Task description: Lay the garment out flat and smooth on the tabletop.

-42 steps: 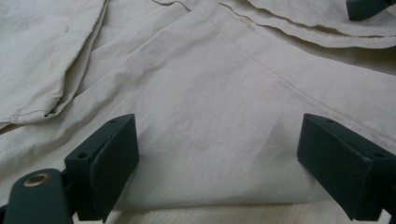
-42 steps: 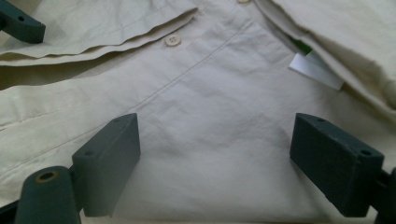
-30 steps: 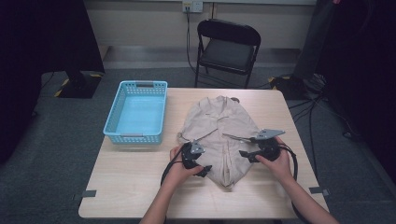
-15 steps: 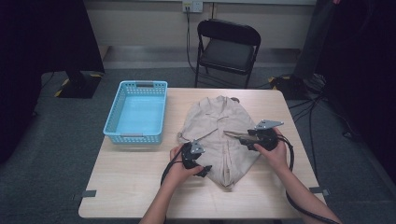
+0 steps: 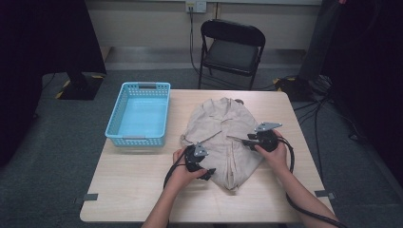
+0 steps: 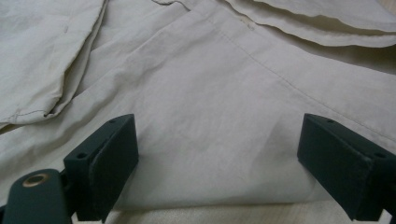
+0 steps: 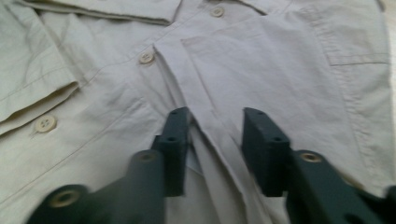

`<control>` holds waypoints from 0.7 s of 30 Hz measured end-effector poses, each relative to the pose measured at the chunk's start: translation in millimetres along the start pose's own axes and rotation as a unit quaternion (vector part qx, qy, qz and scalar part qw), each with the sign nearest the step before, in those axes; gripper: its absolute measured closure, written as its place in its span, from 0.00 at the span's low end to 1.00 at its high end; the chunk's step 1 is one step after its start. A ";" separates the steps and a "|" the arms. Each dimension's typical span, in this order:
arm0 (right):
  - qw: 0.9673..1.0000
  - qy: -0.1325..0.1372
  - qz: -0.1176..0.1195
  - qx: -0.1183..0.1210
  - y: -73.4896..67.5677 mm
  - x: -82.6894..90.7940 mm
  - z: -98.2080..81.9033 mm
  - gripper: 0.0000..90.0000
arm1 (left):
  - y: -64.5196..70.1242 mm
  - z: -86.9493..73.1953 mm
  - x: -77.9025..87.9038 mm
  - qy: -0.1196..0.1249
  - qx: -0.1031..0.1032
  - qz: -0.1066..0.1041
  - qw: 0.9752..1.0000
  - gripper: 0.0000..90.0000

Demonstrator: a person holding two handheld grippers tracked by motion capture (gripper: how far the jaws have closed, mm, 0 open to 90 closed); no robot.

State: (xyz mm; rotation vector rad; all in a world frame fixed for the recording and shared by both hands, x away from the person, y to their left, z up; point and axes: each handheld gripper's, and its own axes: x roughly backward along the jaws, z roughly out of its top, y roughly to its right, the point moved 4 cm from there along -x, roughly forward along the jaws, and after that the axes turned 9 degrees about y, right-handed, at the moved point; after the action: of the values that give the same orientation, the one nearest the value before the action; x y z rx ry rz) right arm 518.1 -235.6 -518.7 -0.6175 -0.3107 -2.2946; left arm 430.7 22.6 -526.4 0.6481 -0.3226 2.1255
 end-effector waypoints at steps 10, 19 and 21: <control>1.000 0.004 0.001 -0.001 2.1 -1.1 2.8 0.96 | 0.0 0.0 0.0 0.000 0.000 0.000 1.000 0.13; 0.998 0.050 -0.008 -0.035 21.8 21.8 17.9 0.97 | 0.0 0.0 0.0 0.000 0.000 0.000 1.000 0.13; 0.998 0.045 -0.016 -0.034 26.1 25.4 18.4 0.98 | -0.1 0.0 0.0 0.000 0.000 0.000 1.000 0.13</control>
State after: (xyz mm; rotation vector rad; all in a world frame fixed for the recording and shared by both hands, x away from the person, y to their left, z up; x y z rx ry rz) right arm 527.1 -261.8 -488.8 -0.5441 -0.2017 -2.3632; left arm 430.8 22.7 -526.3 0.6488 -0.3227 2.1246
